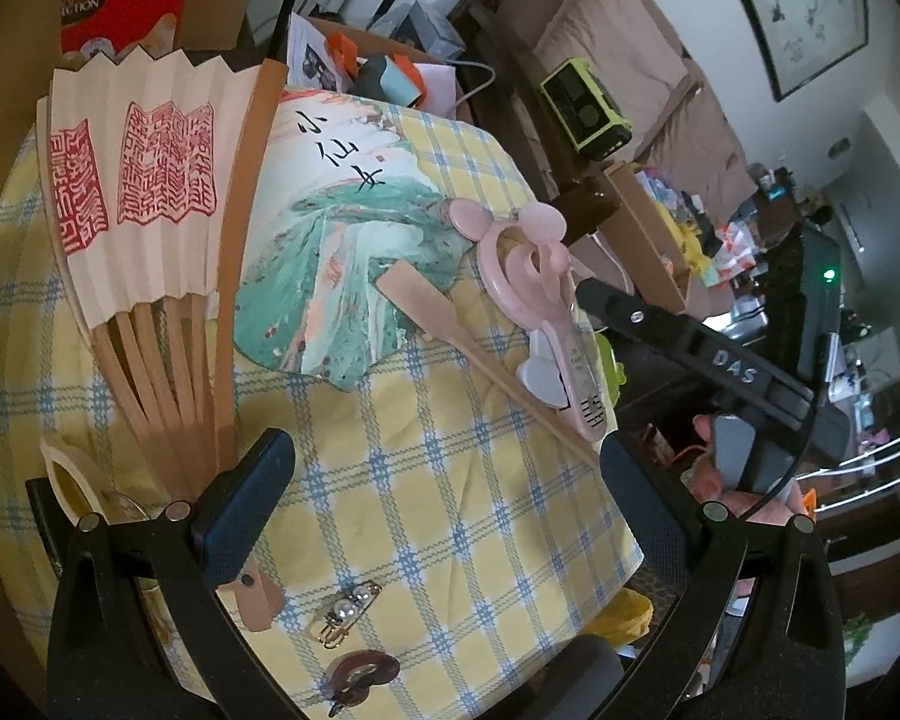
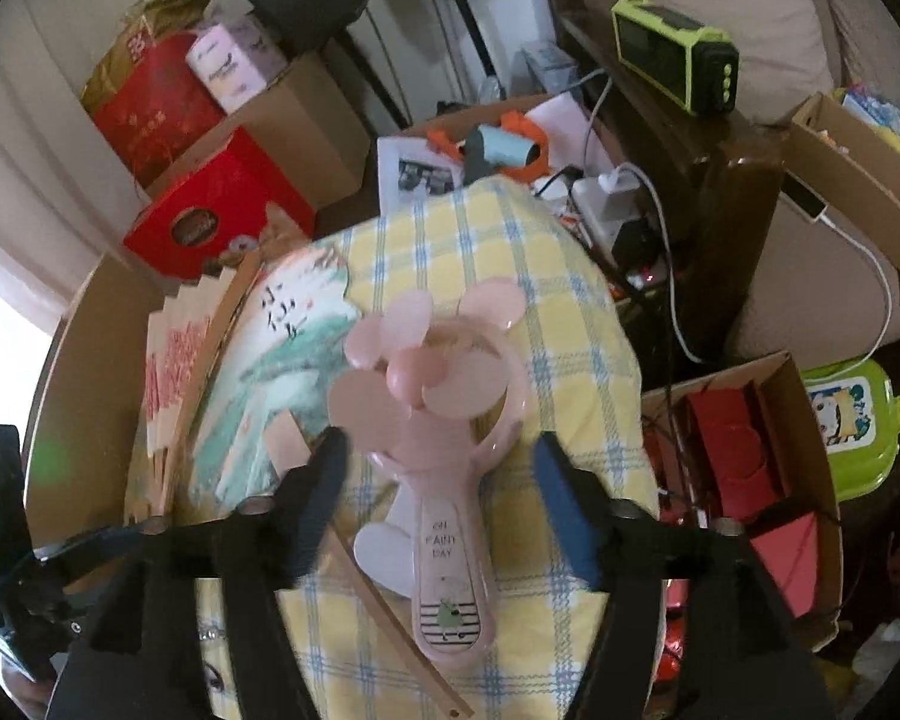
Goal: Organize objects
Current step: 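Lower the right tool over the pink mouse-ear fan's handle, then close the right tool on the pink mouse-ear fan's handle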
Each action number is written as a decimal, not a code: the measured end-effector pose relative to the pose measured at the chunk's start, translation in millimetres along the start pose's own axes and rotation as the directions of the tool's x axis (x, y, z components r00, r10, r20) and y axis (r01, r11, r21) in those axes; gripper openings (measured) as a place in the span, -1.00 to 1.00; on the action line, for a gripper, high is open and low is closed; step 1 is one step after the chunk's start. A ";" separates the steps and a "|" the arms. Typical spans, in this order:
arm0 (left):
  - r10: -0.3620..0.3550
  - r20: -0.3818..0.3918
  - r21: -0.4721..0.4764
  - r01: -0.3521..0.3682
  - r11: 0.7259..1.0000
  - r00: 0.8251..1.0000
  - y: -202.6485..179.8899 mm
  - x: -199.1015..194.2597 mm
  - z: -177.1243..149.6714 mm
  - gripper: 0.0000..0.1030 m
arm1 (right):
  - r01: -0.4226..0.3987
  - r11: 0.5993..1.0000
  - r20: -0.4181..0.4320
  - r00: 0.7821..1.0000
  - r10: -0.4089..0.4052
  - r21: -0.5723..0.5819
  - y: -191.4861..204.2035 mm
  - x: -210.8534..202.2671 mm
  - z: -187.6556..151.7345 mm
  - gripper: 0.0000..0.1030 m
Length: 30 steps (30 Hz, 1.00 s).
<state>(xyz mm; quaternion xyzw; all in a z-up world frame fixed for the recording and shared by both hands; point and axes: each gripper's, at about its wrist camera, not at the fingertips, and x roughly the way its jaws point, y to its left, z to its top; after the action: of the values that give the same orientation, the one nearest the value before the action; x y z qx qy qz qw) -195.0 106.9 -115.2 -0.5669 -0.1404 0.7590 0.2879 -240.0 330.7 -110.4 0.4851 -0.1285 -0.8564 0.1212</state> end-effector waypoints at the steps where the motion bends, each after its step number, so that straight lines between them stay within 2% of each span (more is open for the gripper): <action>1: 0.001 0.000 0.001 -0.001 1.000 1.000 0.3 -0.2 0.5 0.97 | 0.008 1.000 0.010 1.000 -0.008 -0.006 2.4 -0.9 1.7 0.48; 7: 0.001 -0.003 0.004 -0.001 1.000 1.000 -0.3 -0.8 2.0 0.97 | 0.076 0.990 0.036 0.997 -0.072 -0.118 31.9 9.4 14.1 0.50; 14: 0.005 -0.006 0.006 -0.005 1.000 1.000 -3.1 -0.1 1.7 0.97 | 0.170 0.966 0.001 0.985 -0.174 -0.195 45.8 37.4 20.4 0.46; 18: 0.008 -0.007 0.001 -0.008 1.000 1.000 -0.8 0.6 1.4 0.97 | 0.205 0.951 0.000 0.978 -0.211 -0.231 48.3 40.5 19.4 0.11; 19: 0.008 -0.008 -0.001 -0.008 1.000 1.000 -0.4 1.0 1.5 0.97 | 0.200 0.951 0.003 0.979 -0.205 -0.236 49.6 39.3 19.4 -0.06; 22: 0.005 -0.009 -0.005 -0.005 1.000 1.000 -0.6 1.4 0.8 0.97 | 0.195 0.949 0.013 0.980 -0.198 -0.249 54.4 32.9 19.6 -0.19; 26: 0.002 -0.009 0.000 -0.002 1.000 1.000 -3.9 0.8 -0.5 0.97 | 0.162 0.956 0.006 0.986 -0.166 -0.246 56.9 26.5 20.8 -0.49; 28: 0.001 -0.008 0.001 -0.001 1.000 1.000 -5.7 0.0 -1.1 0.97 | 0.130 0.964 0.002 0.991 -0.133 -0.232 56.0 22.0 21.8 -0.75; 30: 0.002 -0.008 0.001 -0.002 1.000 1.000 -6.7 0.0 -1.6 0.98 | 0.079 0.976 -0.014 0.996 -0.083 -0.203 54.5 18.2 23.5 -0.76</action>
<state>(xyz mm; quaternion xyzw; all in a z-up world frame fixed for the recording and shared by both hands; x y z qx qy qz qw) -191.7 112.0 -112.1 -0.5701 -0.1381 0.7570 0.2879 -264.8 276.0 -94.9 0.4848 -0.0197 -0.8637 0.1362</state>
